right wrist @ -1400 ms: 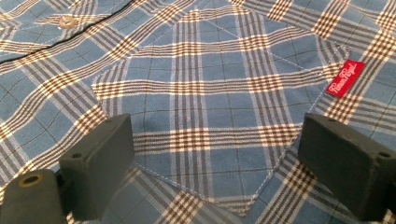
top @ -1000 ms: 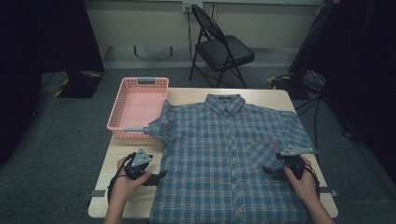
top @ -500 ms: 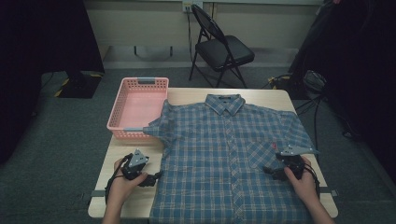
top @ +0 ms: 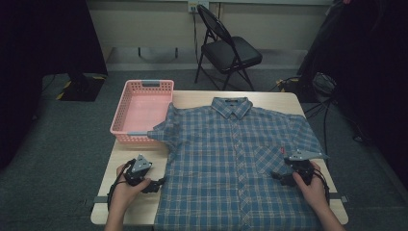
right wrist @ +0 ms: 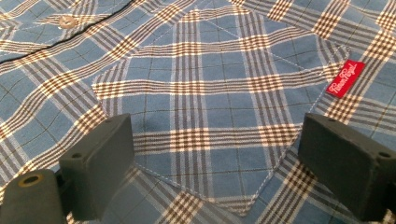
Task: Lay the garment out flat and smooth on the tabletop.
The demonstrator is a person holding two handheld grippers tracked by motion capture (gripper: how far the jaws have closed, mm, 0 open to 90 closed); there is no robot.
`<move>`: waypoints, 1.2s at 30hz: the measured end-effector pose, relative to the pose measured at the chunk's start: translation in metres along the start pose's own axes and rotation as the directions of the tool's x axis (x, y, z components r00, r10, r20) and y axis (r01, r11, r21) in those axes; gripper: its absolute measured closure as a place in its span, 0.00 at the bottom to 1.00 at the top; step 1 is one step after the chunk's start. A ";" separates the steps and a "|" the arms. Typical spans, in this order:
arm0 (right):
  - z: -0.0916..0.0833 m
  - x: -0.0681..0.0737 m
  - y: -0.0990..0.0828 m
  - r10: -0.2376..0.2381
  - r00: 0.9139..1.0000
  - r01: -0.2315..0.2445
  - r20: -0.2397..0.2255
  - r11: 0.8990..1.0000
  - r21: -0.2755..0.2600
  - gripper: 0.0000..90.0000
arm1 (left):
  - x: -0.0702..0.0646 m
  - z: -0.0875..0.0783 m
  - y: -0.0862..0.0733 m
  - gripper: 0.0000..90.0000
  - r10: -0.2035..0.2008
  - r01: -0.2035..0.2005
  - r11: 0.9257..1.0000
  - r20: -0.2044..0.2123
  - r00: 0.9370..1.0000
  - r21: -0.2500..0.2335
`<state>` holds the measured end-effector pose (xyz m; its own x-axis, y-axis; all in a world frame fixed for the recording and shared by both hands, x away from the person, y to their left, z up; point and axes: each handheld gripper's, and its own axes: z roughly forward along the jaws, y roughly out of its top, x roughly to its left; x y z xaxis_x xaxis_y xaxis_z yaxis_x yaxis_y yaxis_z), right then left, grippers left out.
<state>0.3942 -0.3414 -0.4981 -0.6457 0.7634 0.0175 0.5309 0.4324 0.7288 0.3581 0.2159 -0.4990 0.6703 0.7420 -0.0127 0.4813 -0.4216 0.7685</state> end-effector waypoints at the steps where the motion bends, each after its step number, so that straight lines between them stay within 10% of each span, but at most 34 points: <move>1: 0.000 0.000 0.000 0.000 1.000 0.000 0.000 1.000 0.000 0.11 | 0.000 0.000 0.000 0.17 0.001 -0.001 1.000 0.000 1.000 0.001; 36: 0.000 0.000 0.000 -0.001 1.000 0.001 0.000 1.000 0.000 0.11 | -0.002 0.005 0.002 0.11 -0.015 0.016 0.999 -0.031 0.999 0.048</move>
<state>0.3941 -0.3413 -0.4981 -0.6463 0.7629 0.0167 0.5304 0.4334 0.7286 0.3607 0.2114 -0.5009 0.6456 0.7637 -0.0045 0.5187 -0.4342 0.7365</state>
